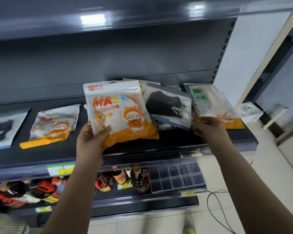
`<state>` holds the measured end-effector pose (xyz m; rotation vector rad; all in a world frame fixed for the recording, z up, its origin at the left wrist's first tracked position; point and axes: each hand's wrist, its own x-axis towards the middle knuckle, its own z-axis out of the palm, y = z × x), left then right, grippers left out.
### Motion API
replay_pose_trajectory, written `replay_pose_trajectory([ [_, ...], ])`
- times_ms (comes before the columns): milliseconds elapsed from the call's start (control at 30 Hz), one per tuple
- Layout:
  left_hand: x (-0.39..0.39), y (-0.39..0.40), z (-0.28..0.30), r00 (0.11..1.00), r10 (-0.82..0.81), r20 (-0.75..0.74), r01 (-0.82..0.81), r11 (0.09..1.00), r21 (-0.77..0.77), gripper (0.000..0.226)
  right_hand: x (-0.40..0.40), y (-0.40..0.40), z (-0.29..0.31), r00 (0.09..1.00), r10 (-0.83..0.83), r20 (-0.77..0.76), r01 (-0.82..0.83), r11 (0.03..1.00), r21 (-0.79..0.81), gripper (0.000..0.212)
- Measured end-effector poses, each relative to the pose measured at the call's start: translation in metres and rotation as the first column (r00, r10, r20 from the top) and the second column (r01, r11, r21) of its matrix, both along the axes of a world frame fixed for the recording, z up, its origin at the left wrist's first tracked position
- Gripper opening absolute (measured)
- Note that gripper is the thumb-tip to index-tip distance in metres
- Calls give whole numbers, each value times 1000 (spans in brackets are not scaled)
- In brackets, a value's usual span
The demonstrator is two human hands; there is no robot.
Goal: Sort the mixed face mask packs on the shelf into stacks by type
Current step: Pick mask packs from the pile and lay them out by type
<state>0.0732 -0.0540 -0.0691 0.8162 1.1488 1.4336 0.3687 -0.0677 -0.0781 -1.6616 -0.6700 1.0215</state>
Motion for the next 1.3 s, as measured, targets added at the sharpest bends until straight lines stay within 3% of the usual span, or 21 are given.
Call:
replay_pose_trajectory([
  [67,0,-2,0,1000,7,5,-7,1000,2,27,-5,3,4,991,23,-135,-18,999,40,27],
  [100,0,-3,0,1000,15,8,-15,1000,3,27,-7,4,7,991,57,-121,-56,998,15,22],
  [200,-1,-5,2,999,38,14,-38,999,7,30,-7,10,12,952,188,242,-148,973,-174,25],
  [233,-1,-5,2,999,41,12,-41,999,9,31,-6,11,13,937,199,287,-146,970,-195,22],
  [267,-1,-6,3,999,41,8,-41,999,10,32,-5,12,14,945,200,260,-149,968,-201,18],
  [433,3,-5,3,1000,21,-12,-21,999,25,33,-3,10,7,979,115,-166,-126,990,-61,21],
  [700,3,-2,1,1000,13,20,-14,1000,20,31,-3,17,7,842,45,-537,-2,997,80,20],
  [800,-1,-1,2,999,15,48,-17,1000,23,25,-14,25,10,829,72,-554,-23,995,94,5],
  [1033,-21,-7,5,994,29,103,-35,998,54,30,-32,34,9,892,15,-451,7,999,48,12],
  [1200,-38,-13,6,987,87,132,-96,993,65,27,-42,37,10,797,-68,-600,118,992,44,27],
  [1300,-48,-16,5,989,101,107,-110,991,78,26,-48,40,13,752,-63,-656,133,989,58,20],
])
